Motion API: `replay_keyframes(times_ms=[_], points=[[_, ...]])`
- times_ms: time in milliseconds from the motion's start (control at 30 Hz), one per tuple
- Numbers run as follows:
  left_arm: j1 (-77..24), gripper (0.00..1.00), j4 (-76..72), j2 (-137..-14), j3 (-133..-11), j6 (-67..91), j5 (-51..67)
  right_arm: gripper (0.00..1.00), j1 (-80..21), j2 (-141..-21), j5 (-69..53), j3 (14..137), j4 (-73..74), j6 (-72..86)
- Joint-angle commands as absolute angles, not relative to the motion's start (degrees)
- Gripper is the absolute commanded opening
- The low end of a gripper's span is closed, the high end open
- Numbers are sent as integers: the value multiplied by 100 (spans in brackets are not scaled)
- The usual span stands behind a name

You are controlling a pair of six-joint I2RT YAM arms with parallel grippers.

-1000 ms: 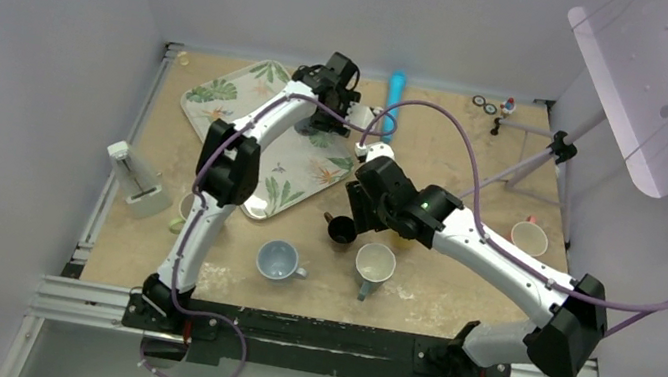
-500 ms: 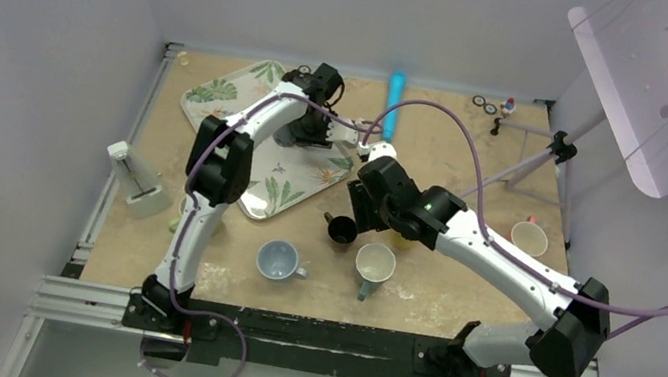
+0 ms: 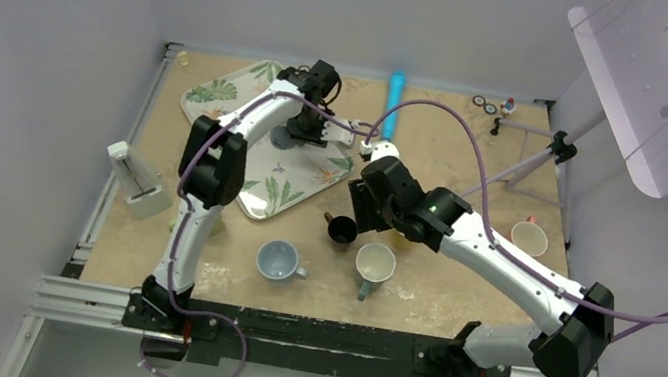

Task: Turn the mug right side up

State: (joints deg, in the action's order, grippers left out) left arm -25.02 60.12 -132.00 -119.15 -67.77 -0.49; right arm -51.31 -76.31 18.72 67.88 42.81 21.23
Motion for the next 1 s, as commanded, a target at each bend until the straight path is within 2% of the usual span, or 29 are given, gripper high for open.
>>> replay_keyframes(times_ms=[0, 167, 200, 233, 433, 600, 833, 967], points=[[-2447, 45, 5962, -13106, -11908, -7081, -197, 63, -5115, -7392, 1850, 6882, 4192, 2180], [-2414, 24, 5937, -13235, -11884, -7056, -341, 63, -5115, -7369, 1810, 6920, 4182, 2215], [-2405, 15, 6011, -13232, -11917, -7027, -305, 64, -5111, -7347, 1814, 6932, 4196, 2215], [-2381, 1, 6061, -13224, -11956, -6948, -269, 63, -5115, -7309, 1822, 6946, 4200, 2219], [-2119, 0, 5999, -12821, -12427, -5674, 451, 64, -5115, -7030, 1823, 7102, 3986, 2278], [-1519, 0, 6112, -12138, -12693, -3461, 1958, 65, -5083, -6825, 1117, 7101, 3031, 2341], [-1084, 0, 5368, -10252, -11044, -1122, 3932, 68, -4998, -7243, 38, 7312, 1390, 2393], [-1081, 0, 5244, -9636, -10656, -261, 4722, 74, -4909, -7613, -344, 7528, 822, 2596]])
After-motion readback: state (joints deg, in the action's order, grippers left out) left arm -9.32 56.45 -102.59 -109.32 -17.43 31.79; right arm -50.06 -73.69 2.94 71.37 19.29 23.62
